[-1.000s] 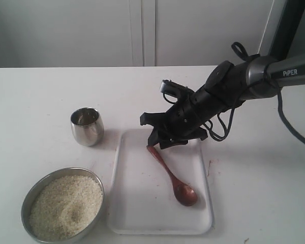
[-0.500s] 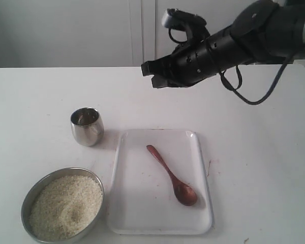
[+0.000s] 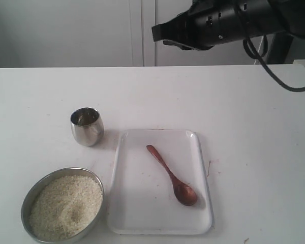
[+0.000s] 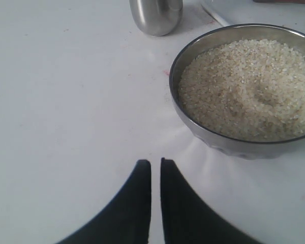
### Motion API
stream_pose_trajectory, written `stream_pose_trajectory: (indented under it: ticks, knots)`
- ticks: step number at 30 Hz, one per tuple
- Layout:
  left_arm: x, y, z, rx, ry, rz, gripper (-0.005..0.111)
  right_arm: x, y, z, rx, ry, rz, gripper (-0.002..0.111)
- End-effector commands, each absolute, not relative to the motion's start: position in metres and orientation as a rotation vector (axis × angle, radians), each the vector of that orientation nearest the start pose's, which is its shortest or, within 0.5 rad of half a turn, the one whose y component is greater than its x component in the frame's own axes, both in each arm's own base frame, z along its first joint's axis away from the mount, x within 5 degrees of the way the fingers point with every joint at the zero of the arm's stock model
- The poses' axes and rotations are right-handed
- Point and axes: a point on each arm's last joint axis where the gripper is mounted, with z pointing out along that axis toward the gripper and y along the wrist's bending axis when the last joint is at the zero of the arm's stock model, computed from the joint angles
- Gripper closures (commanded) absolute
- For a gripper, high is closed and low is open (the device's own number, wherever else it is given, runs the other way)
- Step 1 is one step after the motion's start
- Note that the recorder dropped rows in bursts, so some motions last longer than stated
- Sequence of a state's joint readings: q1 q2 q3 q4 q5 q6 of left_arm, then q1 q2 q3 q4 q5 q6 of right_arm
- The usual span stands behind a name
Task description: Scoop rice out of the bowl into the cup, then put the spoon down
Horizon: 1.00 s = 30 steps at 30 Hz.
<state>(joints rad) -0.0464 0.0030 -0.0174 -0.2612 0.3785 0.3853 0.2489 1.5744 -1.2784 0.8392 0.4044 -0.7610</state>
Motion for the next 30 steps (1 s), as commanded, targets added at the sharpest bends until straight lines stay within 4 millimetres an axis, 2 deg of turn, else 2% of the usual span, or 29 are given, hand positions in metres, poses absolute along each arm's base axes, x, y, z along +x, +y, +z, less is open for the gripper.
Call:
stream_pose_trajectory:
  ticks: [1,8,15,26,30]
  knots:
    - [0.052,-0.011,0.184,0.236,1.824,-0.023,0.092,0.331,0.106,0.332,-0.378,1.986,0.4,0.108]
    - [0.052,-0.011,0.184,0.236,1.824,-0.023,0.092,0.301,0.086,0.32,-0.286,1.946,0.278,0.108]
    - [0.052,-0.011,0.184,0.236,1.824,-0.023,0.092,0.275,0.072,0.322,-0.217,1.874,0.201,0.108]
    - [0.052,-0.011,0.184,0.236,1.824,-0.023,0.092,0.222,0.092,0.333,-0.316,1.731,0.237,0.108]
    - [0.052,-0.011,0.184,0.236,1.824,-0.023,0.092,0.204,0.105,0.334,-0.39,1.71,0.306,0.108]
